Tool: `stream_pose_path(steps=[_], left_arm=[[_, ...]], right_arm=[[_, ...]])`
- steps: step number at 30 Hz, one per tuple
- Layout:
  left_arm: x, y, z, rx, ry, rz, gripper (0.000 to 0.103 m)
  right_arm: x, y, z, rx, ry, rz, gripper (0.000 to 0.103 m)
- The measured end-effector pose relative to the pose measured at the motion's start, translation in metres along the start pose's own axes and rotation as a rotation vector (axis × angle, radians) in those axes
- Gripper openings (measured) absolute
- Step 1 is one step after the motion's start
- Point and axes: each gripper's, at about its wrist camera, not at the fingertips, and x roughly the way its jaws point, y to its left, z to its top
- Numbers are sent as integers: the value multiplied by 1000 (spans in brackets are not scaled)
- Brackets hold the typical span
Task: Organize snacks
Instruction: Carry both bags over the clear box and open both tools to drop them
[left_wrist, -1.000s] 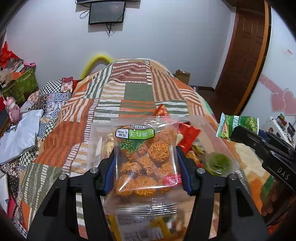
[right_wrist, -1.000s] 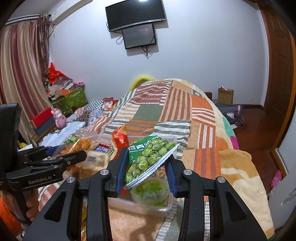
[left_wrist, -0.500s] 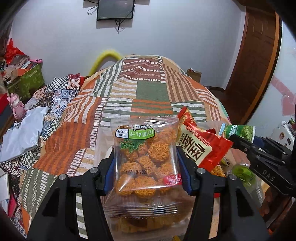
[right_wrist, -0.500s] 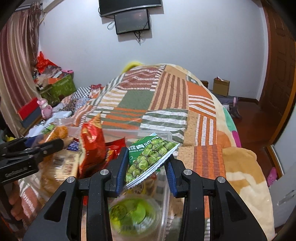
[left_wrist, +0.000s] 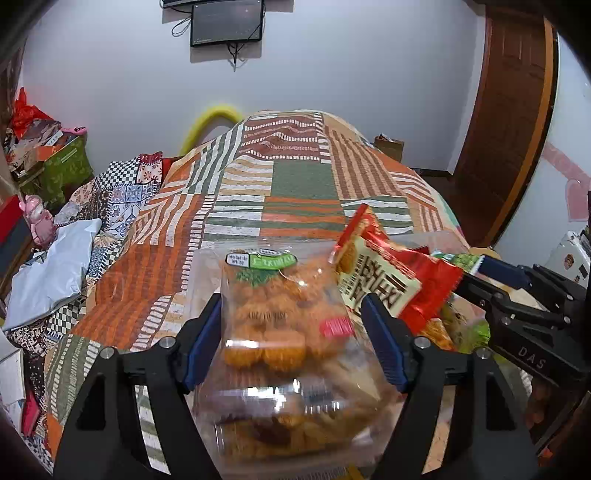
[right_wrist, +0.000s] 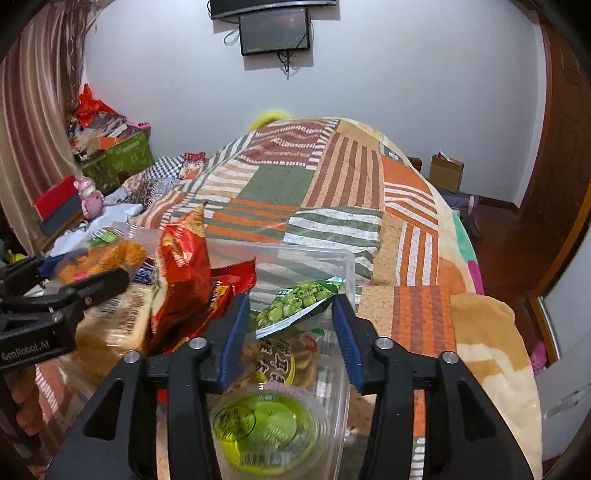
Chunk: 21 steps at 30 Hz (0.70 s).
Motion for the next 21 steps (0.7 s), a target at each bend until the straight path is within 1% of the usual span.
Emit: stream_pose_path(steps=[1,2,7,10,12,14,18,21], left_arm=[[-2,-1,-1,3,-3,-1,77],[-7,-2,-2,7,-6,-3,77],[-28,-4,-9,14,-14,-18,81],[-40,-3,-14,10,-15,-27,82],[-49,-4,-18,16,-17,-32,82],[-59,-5,-23,29,-22,-30,82],[-76,-6,-37,37,-19,-43,86],[-86,-4,-47,39,-15,-49,87]], right_arm=[[-3,0,0,2,-4,-4,50],[-8,0,0,1,-12,-6,51],[-25,6,1,-8,-37,4,52],[-35,9,-3,-6,-48,17,57],[-44,11,-6,-3,-56,31,58],[-52,14,-9,-8,-62,41,58],[-65,20,-16,-17,-68,55,59],[-76,26,-21,-18,-70,79,62]])
